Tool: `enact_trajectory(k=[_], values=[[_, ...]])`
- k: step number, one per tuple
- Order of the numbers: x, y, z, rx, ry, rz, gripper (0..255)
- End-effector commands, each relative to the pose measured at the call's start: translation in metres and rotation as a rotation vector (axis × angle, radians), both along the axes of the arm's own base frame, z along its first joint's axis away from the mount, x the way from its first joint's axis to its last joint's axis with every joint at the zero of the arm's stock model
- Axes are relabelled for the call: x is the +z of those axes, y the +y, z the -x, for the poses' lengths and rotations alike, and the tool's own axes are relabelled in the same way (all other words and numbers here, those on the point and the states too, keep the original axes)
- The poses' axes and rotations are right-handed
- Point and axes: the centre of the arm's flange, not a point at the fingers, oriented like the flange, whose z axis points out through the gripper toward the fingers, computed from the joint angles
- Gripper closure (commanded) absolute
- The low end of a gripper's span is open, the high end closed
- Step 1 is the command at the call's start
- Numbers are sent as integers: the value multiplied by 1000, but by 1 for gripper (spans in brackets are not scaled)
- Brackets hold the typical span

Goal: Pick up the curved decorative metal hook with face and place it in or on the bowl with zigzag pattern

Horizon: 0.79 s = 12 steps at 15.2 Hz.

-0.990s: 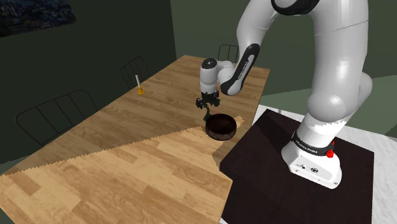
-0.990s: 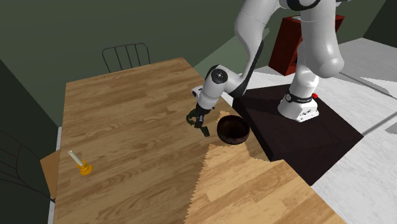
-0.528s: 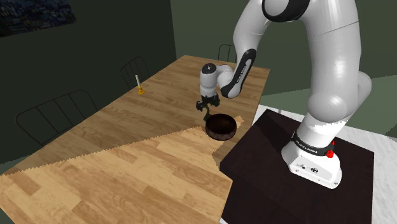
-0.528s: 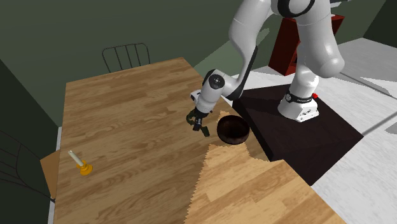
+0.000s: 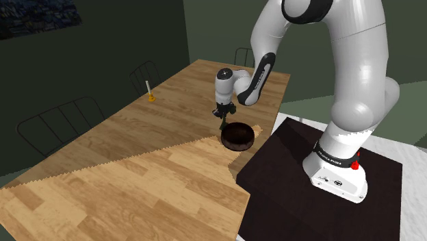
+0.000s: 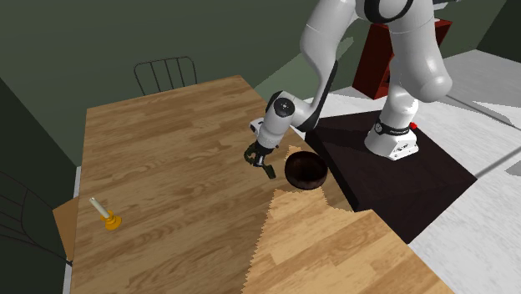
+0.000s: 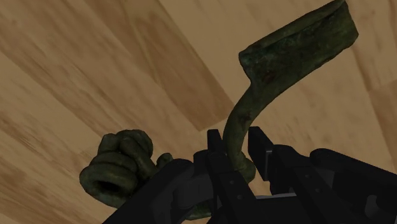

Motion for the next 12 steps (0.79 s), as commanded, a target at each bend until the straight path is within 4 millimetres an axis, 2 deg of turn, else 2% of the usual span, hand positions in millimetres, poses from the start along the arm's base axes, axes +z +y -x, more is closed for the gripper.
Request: enact_trajectory(k=[1,7,12], values=[[0,0,0,0,0,0,255],[0,0,0,0,0,0,255],[26,0,0,0,0,0,255]])
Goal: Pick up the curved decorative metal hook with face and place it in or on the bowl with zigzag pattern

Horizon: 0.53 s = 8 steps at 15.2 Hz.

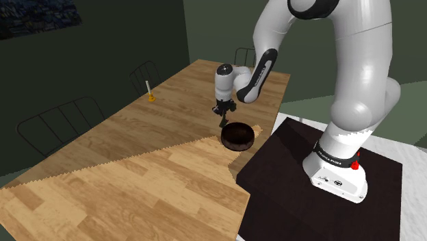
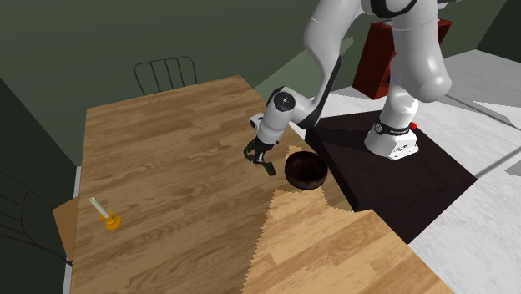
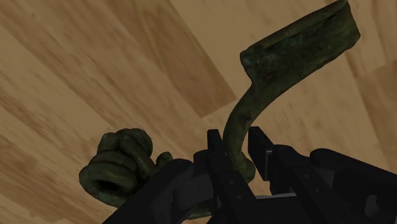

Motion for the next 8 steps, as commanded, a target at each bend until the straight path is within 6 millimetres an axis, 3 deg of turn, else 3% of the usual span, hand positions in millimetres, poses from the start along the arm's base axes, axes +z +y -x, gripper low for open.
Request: enact_trajectory(k=[1,8], values=[[11,0,1,0,0,0,255],[48,0,1,0,0,0,255]])
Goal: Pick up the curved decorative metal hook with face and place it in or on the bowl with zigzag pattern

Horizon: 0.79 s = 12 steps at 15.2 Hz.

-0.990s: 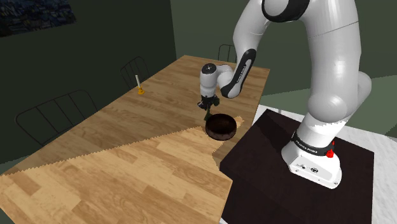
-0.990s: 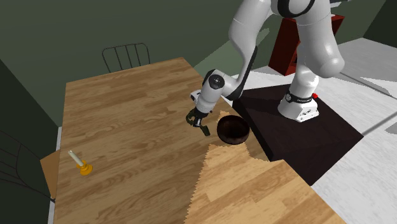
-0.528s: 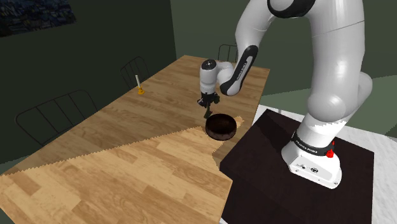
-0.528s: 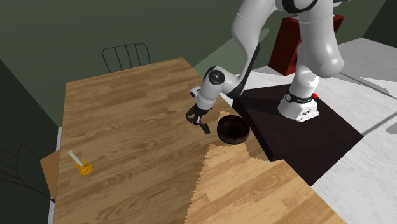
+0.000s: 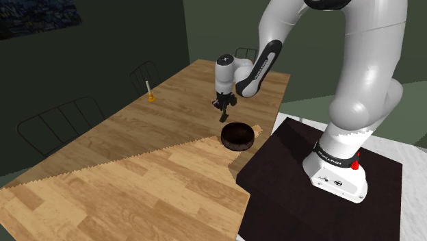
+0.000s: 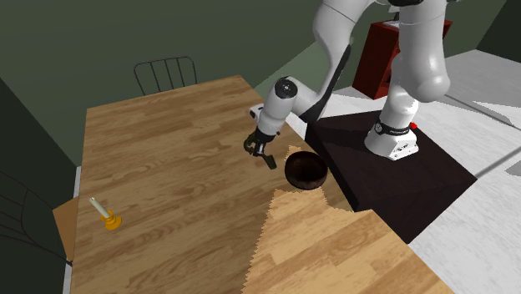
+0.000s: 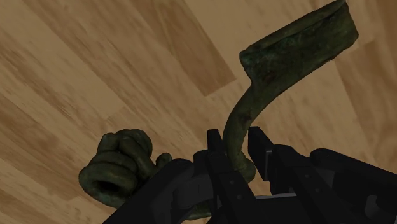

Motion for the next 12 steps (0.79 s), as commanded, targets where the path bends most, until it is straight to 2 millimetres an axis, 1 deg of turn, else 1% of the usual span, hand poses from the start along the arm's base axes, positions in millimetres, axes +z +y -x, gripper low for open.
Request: enact_trajectory(k=[1,12], values=[[11,0,-1,0,0,0,255],[69,0,-1,0,0,0,255]])
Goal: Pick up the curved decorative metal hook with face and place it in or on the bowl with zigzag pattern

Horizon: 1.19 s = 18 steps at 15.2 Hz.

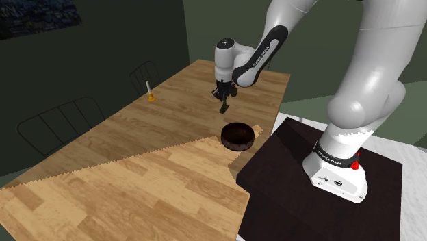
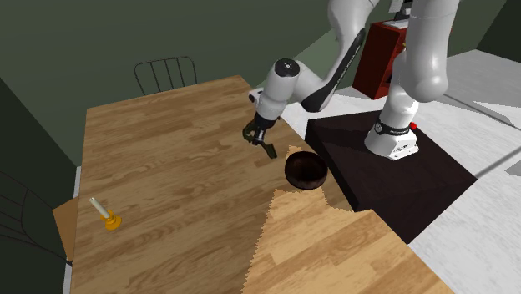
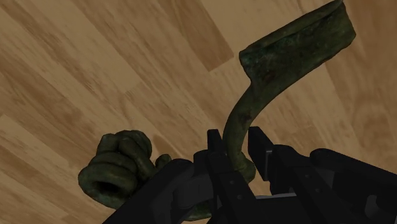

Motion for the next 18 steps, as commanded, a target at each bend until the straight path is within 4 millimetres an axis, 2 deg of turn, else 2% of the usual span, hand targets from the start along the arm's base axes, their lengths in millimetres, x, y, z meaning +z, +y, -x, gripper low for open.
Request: enact_trajectory(k=[1,4,18], values=[[12,1,1,0,0,0,255],[25,1,1,0,0,0,255],[35,95,159,0,0,0,255]])
